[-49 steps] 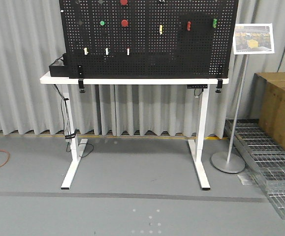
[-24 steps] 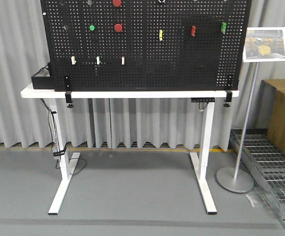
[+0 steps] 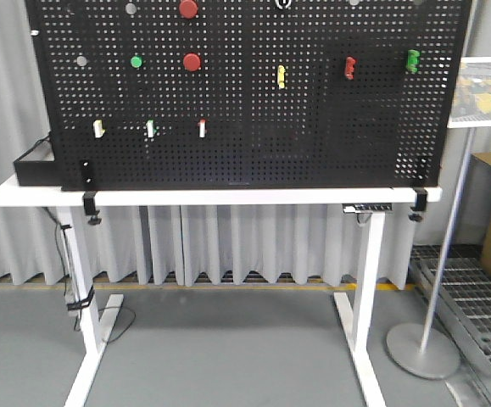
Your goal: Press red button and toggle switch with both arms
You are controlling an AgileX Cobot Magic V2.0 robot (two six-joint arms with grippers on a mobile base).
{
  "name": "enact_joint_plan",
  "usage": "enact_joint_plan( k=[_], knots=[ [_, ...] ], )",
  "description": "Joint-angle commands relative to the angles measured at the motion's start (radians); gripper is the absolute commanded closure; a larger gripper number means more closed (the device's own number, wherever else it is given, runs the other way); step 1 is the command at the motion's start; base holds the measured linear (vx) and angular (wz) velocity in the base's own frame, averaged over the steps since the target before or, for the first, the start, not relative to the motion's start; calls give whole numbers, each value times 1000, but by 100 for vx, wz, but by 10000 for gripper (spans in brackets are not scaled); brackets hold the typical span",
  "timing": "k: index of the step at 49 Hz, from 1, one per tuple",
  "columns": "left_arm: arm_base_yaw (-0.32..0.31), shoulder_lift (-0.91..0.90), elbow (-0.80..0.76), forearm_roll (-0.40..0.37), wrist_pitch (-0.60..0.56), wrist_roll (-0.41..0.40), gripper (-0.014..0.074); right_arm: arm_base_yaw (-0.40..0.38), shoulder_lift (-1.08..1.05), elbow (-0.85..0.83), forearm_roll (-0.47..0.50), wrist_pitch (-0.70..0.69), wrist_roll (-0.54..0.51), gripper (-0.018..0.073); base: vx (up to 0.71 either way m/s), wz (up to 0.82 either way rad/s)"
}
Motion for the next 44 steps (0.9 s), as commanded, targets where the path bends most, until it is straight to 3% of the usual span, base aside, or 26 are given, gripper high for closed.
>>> enact_joint_plan(
  k=[1, 44],
  knots=[
    [-1, -16, 34, -4, -84, -11, 595, -7, -15, 12, 0, -82, -6, 562, 51, 0],
    [-1, -16, 34, -4, -84, -11, 595, -7, -15, 12, 0, -82, -6, 562, 50, 3]
  ],
)
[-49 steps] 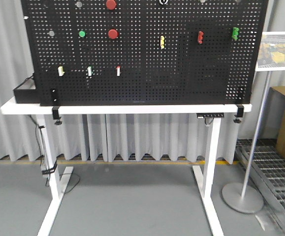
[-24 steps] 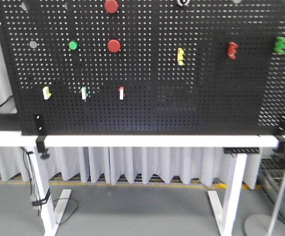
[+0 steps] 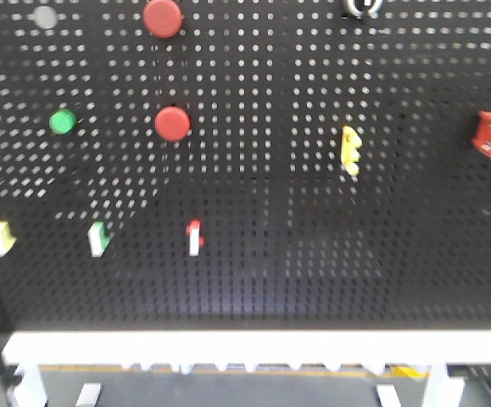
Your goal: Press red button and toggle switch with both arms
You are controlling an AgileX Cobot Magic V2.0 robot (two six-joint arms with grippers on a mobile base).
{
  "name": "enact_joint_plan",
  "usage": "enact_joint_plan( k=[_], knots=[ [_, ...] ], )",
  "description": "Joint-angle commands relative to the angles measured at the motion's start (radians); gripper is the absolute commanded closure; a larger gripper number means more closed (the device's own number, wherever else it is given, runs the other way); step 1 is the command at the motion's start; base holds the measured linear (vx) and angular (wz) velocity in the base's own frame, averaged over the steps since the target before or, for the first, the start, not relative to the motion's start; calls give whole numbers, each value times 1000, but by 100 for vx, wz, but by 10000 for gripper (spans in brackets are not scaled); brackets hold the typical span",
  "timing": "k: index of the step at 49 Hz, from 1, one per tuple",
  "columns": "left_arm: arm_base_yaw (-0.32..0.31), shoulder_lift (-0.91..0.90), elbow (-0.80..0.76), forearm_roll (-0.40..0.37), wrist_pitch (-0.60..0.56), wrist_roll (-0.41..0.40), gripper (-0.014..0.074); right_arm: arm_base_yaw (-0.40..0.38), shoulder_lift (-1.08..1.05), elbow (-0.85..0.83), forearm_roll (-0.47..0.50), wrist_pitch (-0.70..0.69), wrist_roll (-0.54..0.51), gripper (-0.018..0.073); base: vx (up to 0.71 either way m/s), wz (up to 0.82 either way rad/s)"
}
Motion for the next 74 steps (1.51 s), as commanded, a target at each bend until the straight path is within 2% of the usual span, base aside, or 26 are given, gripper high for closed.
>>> enact_joint_plan(
  k=[1, 25, 61, 67, 71, 74],
  knots=[
    [-1, -16, 34, -4, -84, -11, 595, -7, -15, 12, 0, -83, -6, 562, 36, 0],
    [-1, -16, 34, -4, -84, -11, 595, -7, -15, 12, 0, -83, -6, 562, 26, 3],
    [-1, -16, 34, -4, -88, -11, 595, -7, -15, 12, 0, -89, -6, 562, 2, 0],
    [-1, -16, 33, -4, -150, -11, 595, -7, -15, 12, 8, -202, -6, 562, 0, 0],
    [-1, -16, 18, -13, -263, -22, 595, -7, -15, 5, 12, -342, -6, 562, 0, 0],
    [-1, -16, -1, -57, -360, -79, 595, -7, -15, -9, 36, -433, 25, 562, 0, 0]
  ],
)
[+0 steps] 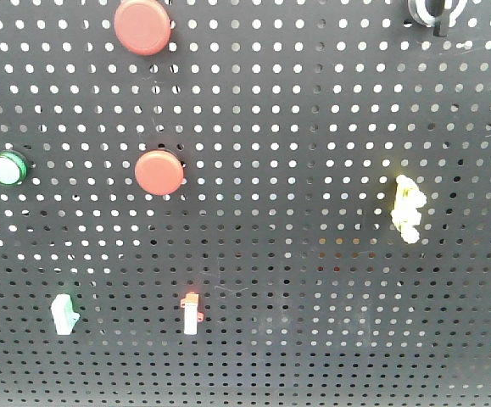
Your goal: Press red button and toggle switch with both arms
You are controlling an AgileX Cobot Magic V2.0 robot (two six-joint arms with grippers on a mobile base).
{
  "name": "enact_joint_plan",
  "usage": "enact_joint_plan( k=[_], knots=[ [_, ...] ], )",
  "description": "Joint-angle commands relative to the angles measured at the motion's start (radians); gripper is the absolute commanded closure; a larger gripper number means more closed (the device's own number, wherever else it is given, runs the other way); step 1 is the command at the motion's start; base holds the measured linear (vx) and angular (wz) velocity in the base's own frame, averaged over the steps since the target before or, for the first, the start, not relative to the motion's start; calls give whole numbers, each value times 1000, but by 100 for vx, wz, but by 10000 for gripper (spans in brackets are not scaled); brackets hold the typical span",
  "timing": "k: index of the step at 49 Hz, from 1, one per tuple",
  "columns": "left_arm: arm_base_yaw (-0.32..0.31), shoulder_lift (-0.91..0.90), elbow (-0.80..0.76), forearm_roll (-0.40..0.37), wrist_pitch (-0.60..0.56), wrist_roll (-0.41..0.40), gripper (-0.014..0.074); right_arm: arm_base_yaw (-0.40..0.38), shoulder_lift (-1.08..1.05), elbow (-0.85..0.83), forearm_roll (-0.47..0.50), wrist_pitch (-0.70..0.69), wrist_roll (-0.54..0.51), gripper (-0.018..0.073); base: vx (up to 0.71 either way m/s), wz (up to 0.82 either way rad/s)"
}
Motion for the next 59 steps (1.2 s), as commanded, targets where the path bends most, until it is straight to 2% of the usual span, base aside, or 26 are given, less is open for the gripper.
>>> enact_joint_plan(
  k=[1, 4, 7, 10, 18, 28, 33, 38, 43, 46, 50, 55, 59],
  knots=[
    [-1, -16, -14, -67, -247, -86, 595, -7, -15, -23, 29, -251, 35, 562, 0, 0],
    [-1, -14, -61, -141, -261, -174, 595, -7, -15, -79, 41, -232, 81, 562, 0, 0],
    [-1, -3, -135, -161, -221, -204, 595, -7, -8, -148, 28, -175, 101, 562, 0, 0],
    [-2, 24, -215, -140, -160, -194, 595, -7, 17, -245, 23, -95, 101, 562, 0, 0],
    [-3, 205, -516, -27, 43, -110, 595, -7, 172, -550, -1, 119, 81, 562, 0, 0],
    [-3, 516, -926, -21, 240, -94, 595, -7, 399, -880, 1, 262, 79, 562, 0, 0],
    [-3, 635, -1056, -30, 247, -99, 595, -7, 484, -976, 37, 265, 92, 562, 0, 0],
    [-3, 704, -1133, -39, 262, -115, 595, -7, 519, -1020, 142, 264, 112, 562, 0, 0],
    [-3, 735, -1163, -102, 272, -116, 595, -7, 520, -1020, 222, 282, 106, 562, 0, 0],
    [-8, 758, -1178, -170, 290, -60, 595, -7, 520, -1020, 233, 294, 86, 562, 0, 0],
    [-41, 797, -1211, -307, 331, 96, 595, -7, 520, -1020, 241, 321, 61, 562, 0, 0],
    [-108, 858, -1286, -560, 430, 406, 595, -7, 520, -1020, 241, 348, 8, 562, 0, 0],
    [-149, 913, -1347, -747, 499, 614, 595, -7, 520, -1020, 241, 362, -21, 562, 0, 0]
  ],
)
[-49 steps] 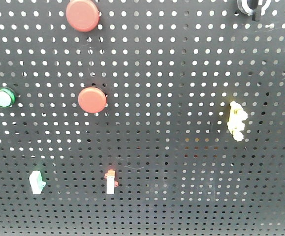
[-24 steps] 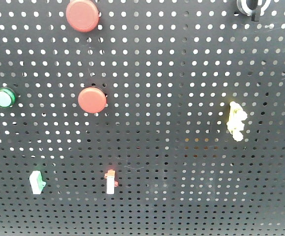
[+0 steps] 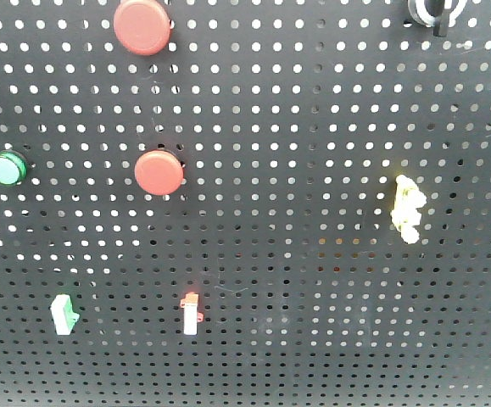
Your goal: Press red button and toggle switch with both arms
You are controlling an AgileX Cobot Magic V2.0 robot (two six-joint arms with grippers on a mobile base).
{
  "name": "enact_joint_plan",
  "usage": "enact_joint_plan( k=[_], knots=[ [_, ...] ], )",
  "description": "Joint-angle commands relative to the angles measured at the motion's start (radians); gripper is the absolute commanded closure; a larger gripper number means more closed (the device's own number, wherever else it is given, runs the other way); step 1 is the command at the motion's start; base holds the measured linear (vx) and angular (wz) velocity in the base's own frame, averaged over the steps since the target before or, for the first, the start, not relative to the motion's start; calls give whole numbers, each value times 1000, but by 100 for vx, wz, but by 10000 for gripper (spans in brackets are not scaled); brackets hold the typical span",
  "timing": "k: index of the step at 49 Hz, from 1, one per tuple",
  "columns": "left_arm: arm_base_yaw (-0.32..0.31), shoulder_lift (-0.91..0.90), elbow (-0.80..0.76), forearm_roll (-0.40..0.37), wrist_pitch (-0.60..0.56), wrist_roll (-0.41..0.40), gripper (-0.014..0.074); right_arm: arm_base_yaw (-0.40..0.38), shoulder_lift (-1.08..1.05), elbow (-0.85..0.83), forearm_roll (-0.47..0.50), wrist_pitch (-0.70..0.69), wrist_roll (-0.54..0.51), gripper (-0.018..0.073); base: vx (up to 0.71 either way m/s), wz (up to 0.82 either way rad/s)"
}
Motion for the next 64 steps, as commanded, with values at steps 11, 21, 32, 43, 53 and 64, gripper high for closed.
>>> enact_joint_plan(
  k=[11, 21, 32, 43, 53, 64],
  knots=[
    [-74, 214, -236, -465, 58, 409, 595, -7, 16, -32, 3, -49, -68, 562, 0, 0],
    [-74, 335, -333, -458, 59, 394, 595, -7, 16, -32, 3, -49, -68, 562, 0, 0],
    [-74, 415, -409, -458, 53, 377, 595, -7, 16, -32, 3, -49, -70, 562, 0, 0],
    [-74, 477, -447, -457, 34, 353, 595, -7, 16, -32, 2, -48, -71, 562, 0, 0],
    [-74, 484, -446, -427, 62, 315, 595, -7, 16, -32, 0, -49, -71, 562, 0, 0],
    [-74, 378, -446, -424, 180, 376, 595, -7, 16, -32, -1, -10, -77, 562, 0, 0]
  ],
)
